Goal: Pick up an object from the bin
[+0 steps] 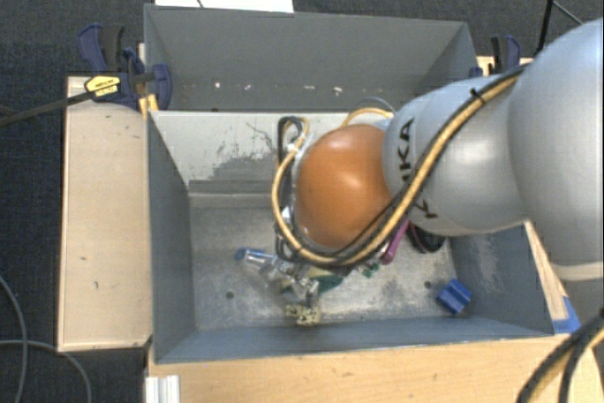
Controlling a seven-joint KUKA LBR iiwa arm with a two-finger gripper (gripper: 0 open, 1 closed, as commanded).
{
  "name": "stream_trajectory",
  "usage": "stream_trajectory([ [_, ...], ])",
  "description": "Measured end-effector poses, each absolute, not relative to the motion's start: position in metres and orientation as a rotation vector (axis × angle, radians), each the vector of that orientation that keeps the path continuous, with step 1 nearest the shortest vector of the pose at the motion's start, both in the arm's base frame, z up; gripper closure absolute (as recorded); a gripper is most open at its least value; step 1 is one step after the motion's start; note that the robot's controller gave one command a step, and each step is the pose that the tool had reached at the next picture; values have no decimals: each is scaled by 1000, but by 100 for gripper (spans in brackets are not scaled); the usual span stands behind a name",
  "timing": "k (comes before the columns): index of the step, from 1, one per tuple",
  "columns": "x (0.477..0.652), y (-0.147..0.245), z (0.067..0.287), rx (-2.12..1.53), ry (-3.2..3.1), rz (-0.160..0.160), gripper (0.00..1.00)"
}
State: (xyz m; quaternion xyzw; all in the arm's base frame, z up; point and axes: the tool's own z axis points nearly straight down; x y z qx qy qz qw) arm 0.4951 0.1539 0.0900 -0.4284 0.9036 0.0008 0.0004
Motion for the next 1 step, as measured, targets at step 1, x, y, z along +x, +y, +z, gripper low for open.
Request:
stream_trajectory([
  [1,499,171,70,-1364,2830,2,100],
])
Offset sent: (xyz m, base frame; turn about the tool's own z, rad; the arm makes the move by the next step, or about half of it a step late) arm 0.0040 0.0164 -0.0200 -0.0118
